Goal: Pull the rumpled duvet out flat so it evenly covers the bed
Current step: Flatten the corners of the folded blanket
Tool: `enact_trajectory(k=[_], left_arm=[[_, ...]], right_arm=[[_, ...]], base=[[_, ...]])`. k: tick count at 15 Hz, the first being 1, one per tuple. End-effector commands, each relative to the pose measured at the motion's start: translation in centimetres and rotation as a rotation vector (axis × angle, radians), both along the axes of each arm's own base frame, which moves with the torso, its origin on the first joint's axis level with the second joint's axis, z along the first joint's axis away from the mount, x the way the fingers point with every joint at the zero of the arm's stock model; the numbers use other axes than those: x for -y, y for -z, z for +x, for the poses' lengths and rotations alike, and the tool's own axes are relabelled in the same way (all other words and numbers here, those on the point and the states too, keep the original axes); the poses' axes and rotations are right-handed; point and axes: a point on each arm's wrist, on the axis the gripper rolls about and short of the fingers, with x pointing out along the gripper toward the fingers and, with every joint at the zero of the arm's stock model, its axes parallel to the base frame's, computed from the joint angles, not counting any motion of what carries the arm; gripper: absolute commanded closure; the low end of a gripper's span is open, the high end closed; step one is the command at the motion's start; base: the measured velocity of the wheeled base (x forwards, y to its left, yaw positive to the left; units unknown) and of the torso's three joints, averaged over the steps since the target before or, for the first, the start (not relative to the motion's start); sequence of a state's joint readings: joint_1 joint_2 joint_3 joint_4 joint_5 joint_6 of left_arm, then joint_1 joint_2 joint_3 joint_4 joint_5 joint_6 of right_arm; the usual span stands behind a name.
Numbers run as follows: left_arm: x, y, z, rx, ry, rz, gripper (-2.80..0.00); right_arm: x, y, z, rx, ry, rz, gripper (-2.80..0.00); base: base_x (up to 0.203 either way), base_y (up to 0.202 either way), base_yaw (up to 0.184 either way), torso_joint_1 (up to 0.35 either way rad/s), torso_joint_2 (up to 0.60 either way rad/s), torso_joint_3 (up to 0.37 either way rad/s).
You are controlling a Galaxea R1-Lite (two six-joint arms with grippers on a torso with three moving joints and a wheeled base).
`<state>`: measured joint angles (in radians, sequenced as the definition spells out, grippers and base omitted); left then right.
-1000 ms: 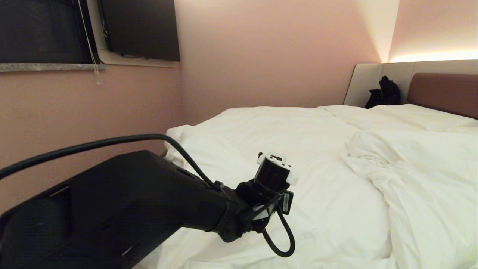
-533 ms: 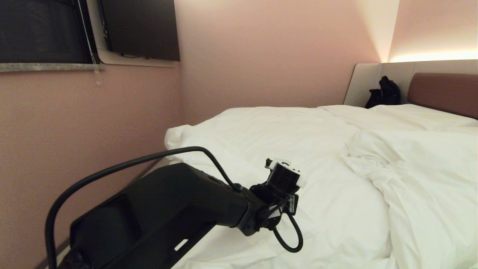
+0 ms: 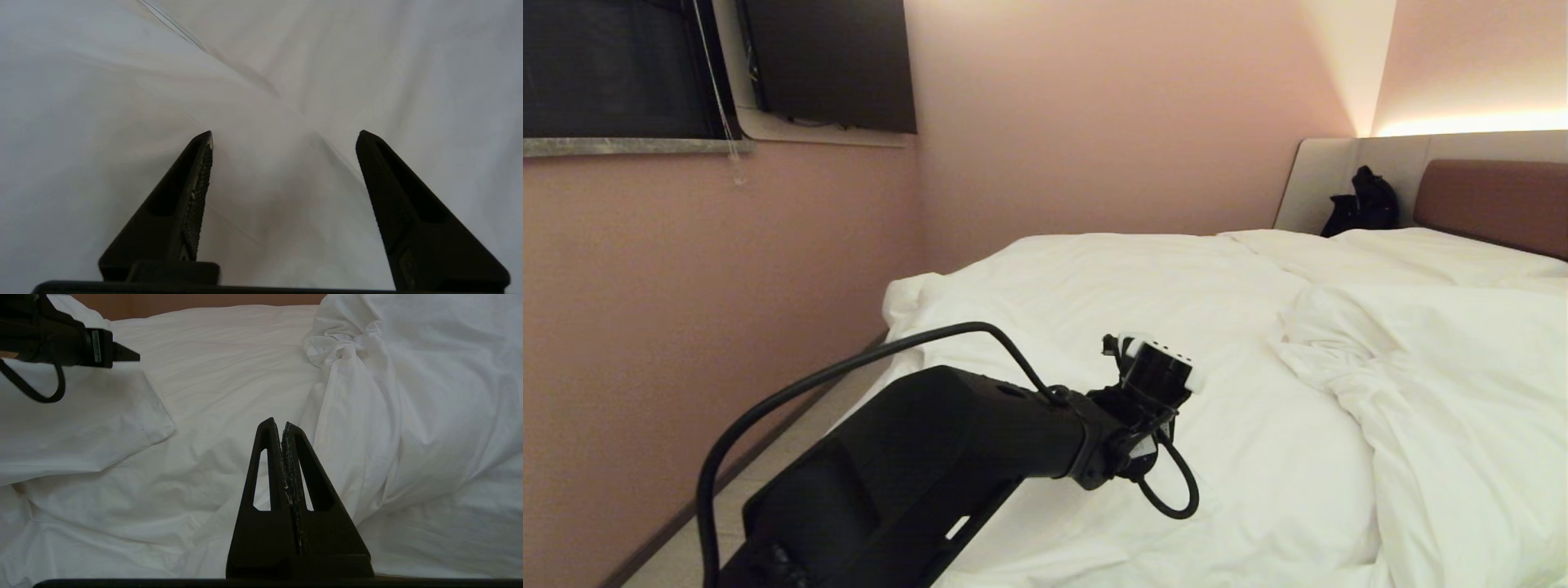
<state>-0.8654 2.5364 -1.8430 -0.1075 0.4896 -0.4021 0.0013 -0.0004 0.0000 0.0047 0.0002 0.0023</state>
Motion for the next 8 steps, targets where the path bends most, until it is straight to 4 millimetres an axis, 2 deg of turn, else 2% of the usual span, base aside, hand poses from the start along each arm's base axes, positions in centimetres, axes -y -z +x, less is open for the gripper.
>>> enact_trajectory(k=[1, 2, 8], left_arm=[[0.1, 1.7, 1.1, -0.007, -0.089, 0.062, -2.80], [0.1, 1.7, 1.1, -0.007, -0.090, 0.062, -2.80], [-0.9, 5.4, 1.7, -0.090, -0.121, 0.173, -2.80]], right_arm=[[0.0, 0.0, 0.0, 0.000, -0.002, 0.001, 0.00], [0.0, 0.0, 0.0, 0.000, -0.001, 0.001, 0.00], [0.0, 0.0, 0.0, 0.000, 0.000, 0.001, 0.00]], base=[[0.000, 0.000, 0.000, 0.000, 0.00, 0.000], [0.000, 0.000, 0.000, 0.000, 0.00, 0.000], [0.000, 0.000, 0.000, 0.000, 0.00, 0.000]])
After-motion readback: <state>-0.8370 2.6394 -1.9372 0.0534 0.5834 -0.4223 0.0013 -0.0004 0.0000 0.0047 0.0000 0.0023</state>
